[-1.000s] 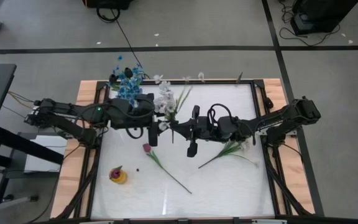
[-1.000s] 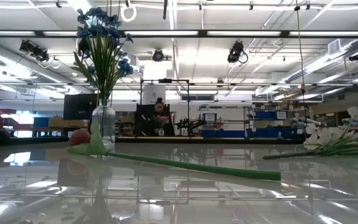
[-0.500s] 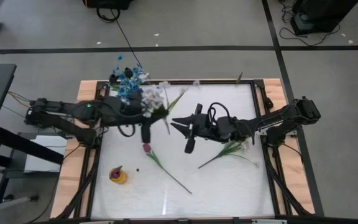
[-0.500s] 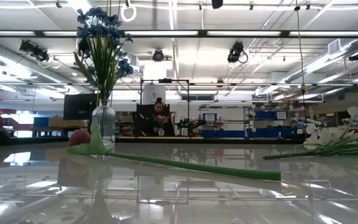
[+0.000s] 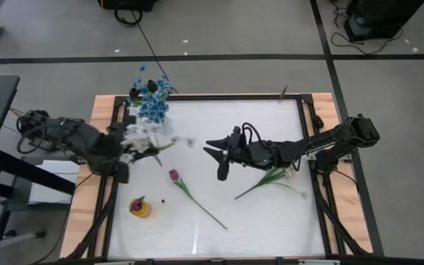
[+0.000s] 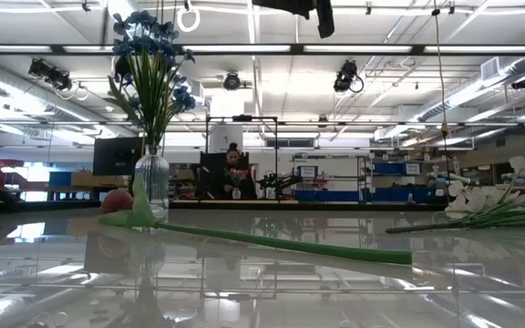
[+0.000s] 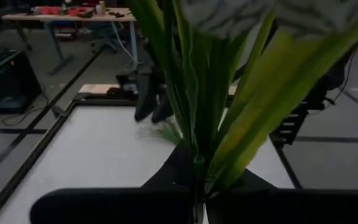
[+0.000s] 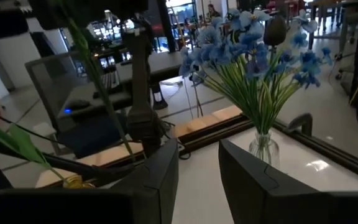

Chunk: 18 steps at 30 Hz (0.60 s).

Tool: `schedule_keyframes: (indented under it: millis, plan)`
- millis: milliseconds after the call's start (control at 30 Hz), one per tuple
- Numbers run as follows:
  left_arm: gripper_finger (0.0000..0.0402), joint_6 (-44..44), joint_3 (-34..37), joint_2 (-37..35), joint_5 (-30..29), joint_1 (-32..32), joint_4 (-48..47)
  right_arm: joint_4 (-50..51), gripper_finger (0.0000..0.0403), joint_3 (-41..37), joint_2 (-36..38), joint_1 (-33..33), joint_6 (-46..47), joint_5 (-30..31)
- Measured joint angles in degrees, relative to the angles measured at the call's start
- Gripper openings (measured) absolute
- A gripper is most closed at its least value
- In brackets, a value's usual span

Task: Sort flowers into vase by color
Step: Put the top white flowers in the yellow vase

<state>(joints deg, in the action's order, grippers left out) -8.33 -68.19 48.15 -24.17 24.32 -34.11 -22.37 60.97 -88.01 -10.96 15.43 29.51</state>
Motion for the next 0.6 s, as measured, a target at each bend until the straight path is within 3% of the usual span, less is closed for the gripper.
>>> schedule_keyframes:
  millis: [133, 300, 600]
  plan:
    - [0.0012, -3.54, 7.07, -7.09, -1.75, 5.96, 0.54, -0.03, 0.0124, 0.0, 0.0, 0.0, 0.81, 0.0]
    - [0.0014, -4.37, 15.76, -15.07, 9.33, 12.64, 2.11, 0.22, 0.0124, 0.0, 0.0, 0.0, 4.73, 0.0]
    - [0.0019, -8.46, 24.29, -23.31, 9.62, 17.5, 4.12, 0.27, 0.0123, 0.0, 0.0, -0.23, 9.76, 0.0]
